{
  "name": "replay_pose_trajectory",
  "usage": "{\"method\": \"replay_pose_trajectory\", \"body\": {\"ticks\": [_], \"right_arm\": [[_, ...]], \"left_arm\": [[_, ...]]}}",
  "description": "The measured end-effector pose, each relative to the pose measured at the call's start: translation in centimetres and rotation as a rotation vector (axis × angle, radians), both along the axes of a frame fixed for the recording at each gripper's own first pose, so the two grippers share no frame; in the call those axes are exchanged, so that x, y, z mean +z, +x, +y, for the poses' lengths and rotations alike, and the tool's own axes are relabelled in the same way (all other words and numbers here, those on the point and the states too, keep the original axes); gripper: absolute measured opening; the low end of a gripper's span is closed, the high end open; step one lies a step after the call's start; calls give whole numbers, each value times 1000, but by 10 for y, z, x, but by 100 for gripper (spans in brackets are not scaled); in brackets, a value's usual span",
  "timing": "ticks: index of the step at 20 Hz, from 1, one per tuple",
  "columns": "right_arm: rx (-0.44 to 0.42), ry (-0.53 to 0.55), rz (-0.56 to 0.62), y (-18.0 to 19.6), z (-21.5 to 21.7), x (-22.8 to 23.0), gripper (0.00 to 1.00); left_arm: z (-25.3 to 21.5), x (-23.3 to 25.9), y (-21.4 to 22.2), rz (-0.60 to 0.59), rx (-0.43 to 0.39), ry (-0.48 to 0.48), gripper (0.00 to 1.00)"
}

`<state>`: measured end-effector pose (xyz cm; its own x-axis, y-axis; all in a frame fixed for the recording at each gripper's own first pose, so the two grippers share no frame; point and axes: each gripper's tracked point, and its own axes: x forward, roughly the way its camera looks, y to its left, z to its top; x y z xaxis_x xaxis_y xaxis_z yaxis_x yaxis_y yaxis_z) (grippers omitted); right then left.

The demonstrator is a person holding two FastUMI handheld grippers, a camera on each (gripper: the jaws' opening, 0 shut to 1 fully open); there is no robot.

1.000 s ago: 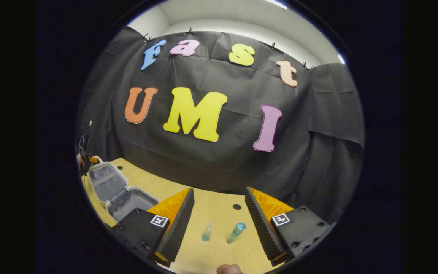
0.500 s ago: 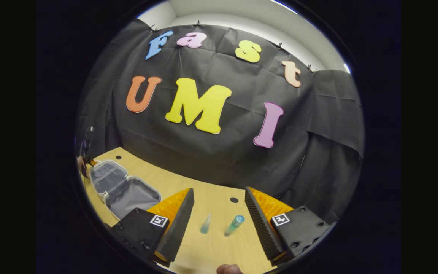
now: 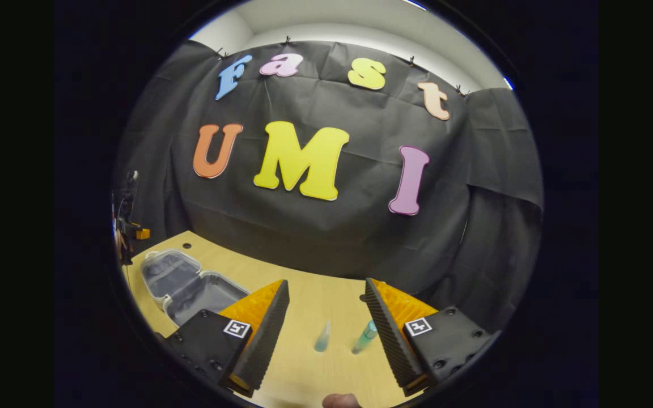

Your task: First open the suitcase, pack the skin care products into it, and then close the suitcase.

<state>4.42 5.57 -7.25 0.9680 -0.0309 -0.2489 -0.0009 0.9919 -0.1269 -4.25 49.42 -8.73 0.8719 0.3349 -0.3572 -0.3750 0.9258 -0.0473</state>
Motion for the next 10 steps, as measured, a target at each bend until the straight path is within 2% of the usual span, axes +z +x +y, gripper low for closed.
{"method": "replay_pose_trajectory", "body": {"ticks": [3, 6, 10], "right_arm": [[25, 31, -10, -2, -18, -8, 80], [17, 37, 10, -6, -55, -24, 81], [-8, 38, -2, -10, -104, -32, 81]], "left_arm": [[-58, 53, -5, -52, -2, 102, 98], [-128, 79, -8, -99, 24, 86, 98], [-242, 94, 0, -131, -73, 56, 98]]}}
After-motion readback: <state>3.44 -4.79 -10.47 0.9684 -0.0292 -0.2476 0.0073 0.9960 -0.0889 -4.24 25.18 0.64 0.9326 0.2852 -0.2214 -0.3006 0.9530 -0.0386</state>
